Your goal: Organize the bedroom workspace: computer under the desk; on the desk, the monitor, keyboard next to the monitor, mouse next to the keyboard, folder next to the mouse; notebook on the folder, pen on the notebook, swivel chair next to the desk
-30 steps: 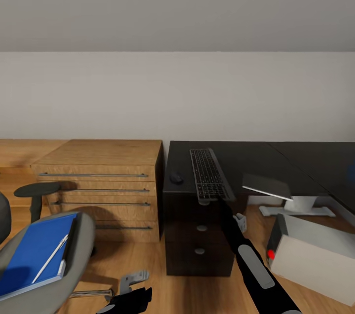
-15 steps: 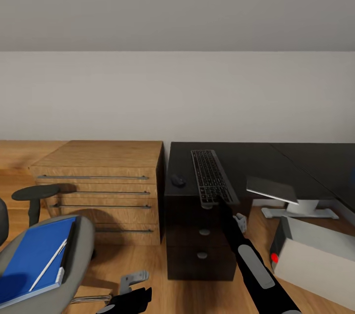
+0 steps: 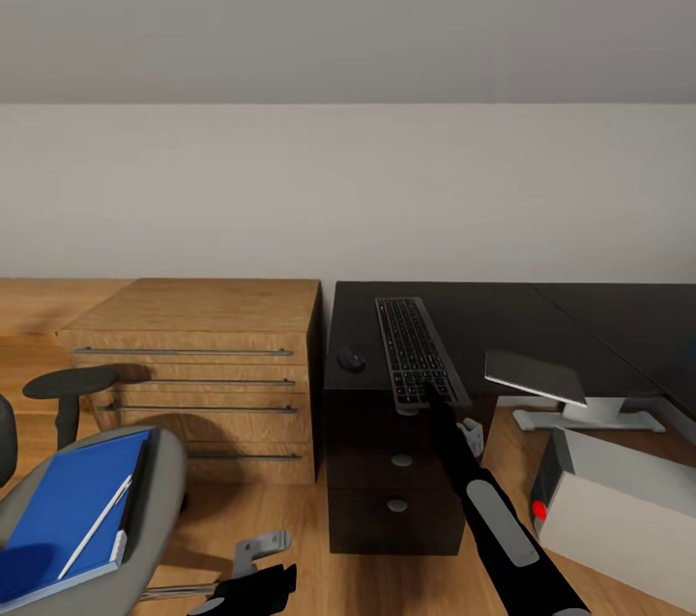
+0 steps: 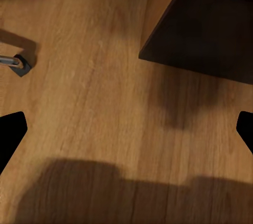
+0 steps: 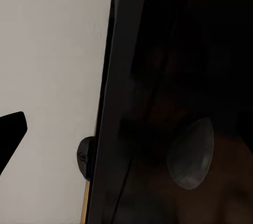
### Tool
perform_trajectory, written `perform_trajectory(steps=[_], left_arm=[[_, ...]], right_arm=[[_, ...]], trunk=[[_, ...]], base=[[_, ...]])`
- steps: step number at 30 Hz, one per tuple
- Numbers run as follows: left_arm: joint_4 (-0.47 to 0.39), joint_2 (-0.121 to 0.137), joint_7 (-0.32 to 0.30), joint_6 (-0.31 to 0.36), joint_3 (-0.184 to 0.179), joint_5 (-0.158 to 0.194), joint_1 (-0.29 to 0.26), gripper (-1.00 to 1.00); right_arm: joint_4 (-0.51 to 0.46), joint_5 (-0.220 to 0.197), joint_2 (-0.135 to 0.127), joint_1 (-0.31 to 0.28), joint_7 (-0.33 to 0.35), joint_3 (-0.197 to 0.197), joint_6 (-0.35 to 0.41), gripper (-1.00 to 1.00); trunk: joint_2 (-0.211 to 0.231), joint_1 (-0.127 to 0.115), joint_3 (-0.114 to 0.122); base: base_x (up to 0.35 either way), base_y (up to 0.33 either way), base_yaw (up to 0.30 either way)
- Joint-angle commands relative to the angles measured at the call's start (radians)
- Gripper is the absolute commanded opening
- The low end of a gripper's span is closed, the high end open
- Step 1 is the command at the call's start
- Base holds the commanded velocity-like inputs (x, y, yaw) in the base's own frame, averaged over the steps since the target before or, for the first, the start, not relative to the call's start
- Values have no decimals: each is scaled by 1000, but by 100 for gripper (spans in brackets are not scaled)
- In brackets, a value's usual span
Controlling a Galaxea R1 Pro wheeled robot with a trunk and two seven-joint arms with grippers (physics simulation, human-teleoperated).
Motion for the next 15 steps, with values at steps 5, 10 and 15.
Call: perform_trajectory(steps=[5, 10, 15], left_arm=[[-2, 0, 9, 2, -1, 11, 0, 100], [-2, 0, 10, 2, -1, 11, 0, 100], [-2, 0, 10, 2, -1, 11, 0, 100]], right_arm=[[1, -11, 0, -1, 4, 3, -5, 100], [1, -11, 0, -1, 1, 3, -5, 100], [0, -11, 0, -1, -22, 3, -5, 100]], trunk=[[0, 0, -1], [0, 0, -1], [0, 0, -1]], base=[[0, 0, 0], [0, 0, 0], [0, 0, 0]])
